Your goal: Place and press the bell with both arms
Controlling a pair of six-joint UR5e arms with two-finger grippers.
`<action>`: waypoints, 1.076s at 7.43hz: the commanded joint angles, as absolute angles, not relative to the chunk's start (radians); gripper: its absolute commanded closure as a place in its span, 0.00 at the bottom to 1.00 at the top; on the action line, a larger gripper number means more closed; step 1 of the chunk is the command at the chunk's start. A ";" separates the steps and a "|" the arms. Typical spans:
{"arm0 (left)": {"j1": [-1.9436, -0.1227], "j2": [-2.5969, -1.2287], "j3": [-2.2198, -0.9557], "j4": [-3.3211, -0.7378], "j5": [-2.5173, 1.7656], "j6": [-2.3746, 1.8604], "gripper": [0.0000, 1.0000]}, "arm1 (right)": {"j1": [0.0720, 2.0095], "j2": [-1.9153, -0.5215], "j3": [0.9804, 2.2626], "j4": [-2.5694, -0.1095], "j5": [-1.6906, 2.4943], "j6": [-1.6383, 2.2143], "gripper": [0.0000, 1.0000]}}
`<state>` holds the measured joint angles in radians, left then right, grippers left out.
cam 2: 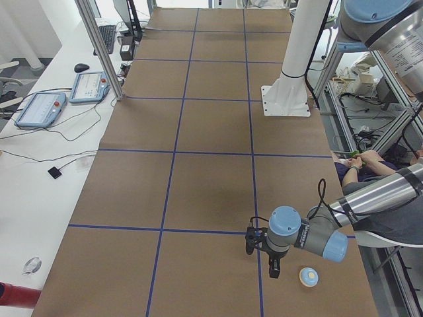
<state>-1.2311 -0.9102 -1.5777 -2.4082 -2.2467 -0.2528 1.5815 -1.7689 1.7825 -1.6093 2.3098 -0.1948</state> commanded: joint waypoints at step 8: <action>-1.145 -0.907 -1.467 -2.388 -2.329 -0.138 0.00 | 1.582 -1.776 1.784 -1.608 2.326 -0.196 0.00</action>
